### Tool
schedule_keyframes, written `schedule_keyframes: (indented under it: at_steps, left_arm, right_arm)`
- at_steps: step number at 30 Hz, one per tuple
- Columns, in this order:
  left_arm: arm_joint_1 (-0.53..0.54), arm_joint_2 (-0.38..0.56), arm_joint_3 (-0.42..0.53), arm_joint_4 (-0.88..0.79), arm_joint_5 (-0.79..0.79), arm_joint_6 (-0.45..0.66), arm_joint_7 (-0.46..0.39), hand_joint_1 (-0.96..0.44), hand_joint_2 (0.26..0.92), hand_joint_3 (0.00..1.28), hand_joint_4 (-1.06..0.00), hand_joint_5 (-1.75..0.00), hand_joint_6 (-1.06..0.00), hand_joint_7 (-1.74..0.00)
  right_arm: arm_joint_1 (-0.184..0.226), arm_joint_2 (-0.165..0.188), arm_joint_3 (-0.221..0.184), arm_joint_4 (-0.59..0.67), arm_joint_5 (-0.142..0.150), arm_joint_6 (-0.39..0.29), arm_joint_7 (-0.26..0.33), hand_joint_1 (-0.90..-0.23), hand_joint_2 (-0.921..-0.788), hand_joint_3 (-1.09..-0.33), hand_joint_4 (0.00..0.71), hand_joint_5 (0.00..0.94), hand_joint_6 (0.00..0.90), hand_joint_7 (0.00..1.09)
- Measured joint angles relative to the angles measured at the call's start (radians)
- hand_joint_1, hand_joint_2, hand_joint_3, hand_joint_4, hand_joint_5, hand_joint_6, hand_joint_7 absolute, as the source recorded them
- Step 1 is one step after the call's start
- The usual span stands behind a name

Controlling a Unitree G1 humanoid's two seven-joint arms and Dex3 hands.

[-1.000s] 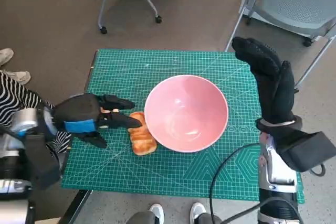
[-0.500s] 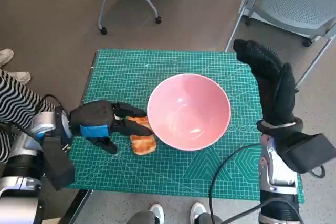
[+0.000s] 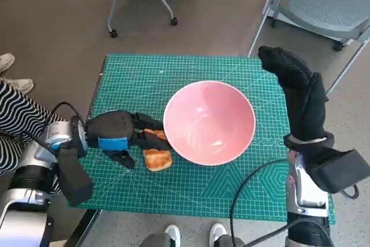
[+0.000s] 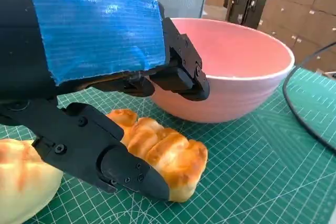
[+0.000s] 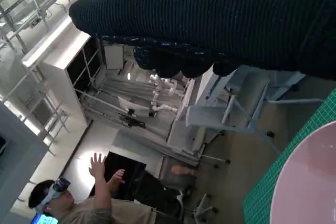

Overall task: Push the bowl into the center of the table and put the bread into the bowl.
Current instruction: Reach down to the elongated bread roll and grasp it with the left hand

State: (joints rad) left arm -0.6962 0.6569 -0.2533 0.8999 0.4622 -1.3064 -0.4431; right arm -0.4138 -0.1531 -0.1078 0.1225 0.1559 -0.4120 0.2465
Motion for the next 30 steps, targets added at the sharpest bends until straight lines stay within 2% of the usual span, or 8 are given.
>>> schedule_keyframes:
  at_steps: [4, 10, 16, 17, 18, 21, 25, 30]
  left_arm:
    - [-0.011, -0.006, -0.017, 0.018, 0.015, 0.006, 0.022, -0.37, 0.757, 0.00, -0.59, -0.02, -0.60, -0.09]
    - [-0.019, -0.015, -0.040, 0.038, 0.033, 0.014, 0.052, -0.24, 0.774, 0.01, -0.64, -0.03, -0.65, -0.10]
    - [-0.026, -0.026, -0.053, 0.054, 0.038, 0.018, 0.068, -0.07, 0.838, 0.02, -0.78, -0.06, -0.78, -0.15]
    - [-0.027, -0.027, -0.055, 0.059, 0.038, 0.018, 0.069, -0.17, 0.868, 0.06, -0.83, -0.08, -0.72, -0.57]
    - [-0.028, -0.027, -0.056, 0.062, 0.037, 0.018, 0.070, -0.24, 0.887, 0.10, -0.86, -0.09, -0.67, -0.84]
    - [-0.028, -0.027, -0.060, 0.069, 0.037, 0.018, 0.073, -0.08, 0.910, 0.13, -0.69, -0.80, -0.58, -1.18]
    - [-0.029, -0.028, -0.061, 0.077, 0.037, 0.018, 0.088, -0.02, 0.918, 0.11, -0.68, -1.02, -0.58, -1.27]
    - [-0.034, -0.029, -0.065, 0.093, 0.040, 0.018, 0.110, 0.00, 0.920, 0.07, -0.72, -1.06, -0.60, -1.24]
  right_arm:
    - [0.005, 0.000, 0.000, -0.007, 0.000, 0.003, 0.000, -0.686, -0.921, -0.728, 0.218, 0.008, 0.061, 0.59]
    - [0.012, 0.000, 0.000, -0.020, -0.001, 0.006, -0.003, -0.686, -0.921, -0.728, 0.218, 0.007, 0.061, 0.59]
    - [0.023, 0.000, 0.001, -0.032, -0.001, 0.009, -0.004, -0.684, -0.921, -0.729, 0.219, 0.006, 0.061, 0.59]
    - [0.025, 0.001, 0.001, -0.033, -0.001, 0.009, -0.004, -0.683, -0.921, -0.729, 0.219, 0.006, 0.060, 0.59]
    - [0.027, 0.001, 0.000, -0.033, -0.001, 0.009, -0.004, -0.682, -0.921, -0.728, 0.219, 0.006, 0.060, 0.59]
    - [0.035, 0.001, 0.000, -0.033, -0.001, 0.009, -0.004, -0.681, -0.921, -0.728, 0.218, 0.005, 0.058, 0.58]
    - [0.037, 0.001, 0.000, -0.033, -0.001, 0.009, -0.004, -0.681, -0.921, -0.729, 0.214, 0.003, 0.055, 0.58]
    - [0.037, 0.001, 0.001, -0.033, -0.001, 0.009, -0.004, -0.680, -0.921, -0.730, 0.213, 0.002, 0.053, 0.58]
